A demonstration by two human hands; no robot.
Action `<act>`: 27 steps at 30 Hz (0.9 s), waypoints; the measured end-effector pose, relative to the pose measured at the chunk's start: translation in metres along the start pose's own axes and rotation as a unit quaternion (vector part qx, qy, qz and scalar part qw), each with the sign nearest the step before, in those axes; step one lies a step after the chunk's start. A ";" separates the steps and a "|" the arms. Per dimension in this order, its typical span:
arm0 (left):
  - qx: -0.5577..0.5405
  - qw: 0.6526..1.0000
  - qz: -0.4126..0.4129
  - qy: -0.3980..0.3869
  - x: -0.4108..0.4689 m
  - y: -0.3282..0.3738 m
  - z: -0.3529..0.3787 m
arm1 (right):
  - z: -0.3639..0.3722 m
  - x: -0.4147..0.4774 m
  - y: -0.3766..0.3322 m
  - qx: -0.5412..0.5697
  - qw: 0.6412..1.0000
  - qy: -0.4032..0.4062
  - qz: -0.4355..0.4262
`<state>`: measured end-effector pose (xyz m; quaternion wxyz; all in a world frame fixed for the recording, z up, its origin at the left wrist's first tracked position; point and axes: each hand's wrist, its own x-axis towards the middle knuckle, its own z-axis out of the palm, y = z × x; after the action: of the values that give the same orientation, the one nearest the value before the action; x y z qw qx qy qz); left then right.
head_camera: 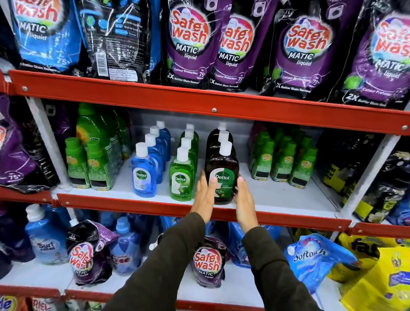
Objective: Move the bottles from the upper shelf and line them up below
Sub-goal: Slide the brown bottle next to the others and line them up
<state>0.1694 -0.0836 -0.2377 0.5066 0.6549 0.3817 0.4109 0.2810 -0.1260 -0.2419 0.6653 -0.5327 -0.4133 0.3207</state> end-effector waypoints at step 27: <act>-0.081 0.993 0.035 0.072 -0.004 -0.011 -0.096 | 0.122 -0.028 -0.005 -0.021 0.999 -0.041 -0.018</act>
<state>0.0785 -0.0515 -0.2352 0.5148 0.5933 0.3593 0.5040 0.1591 -0.0971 -0.2316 0.6419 -0.5253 -0.4566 0.3217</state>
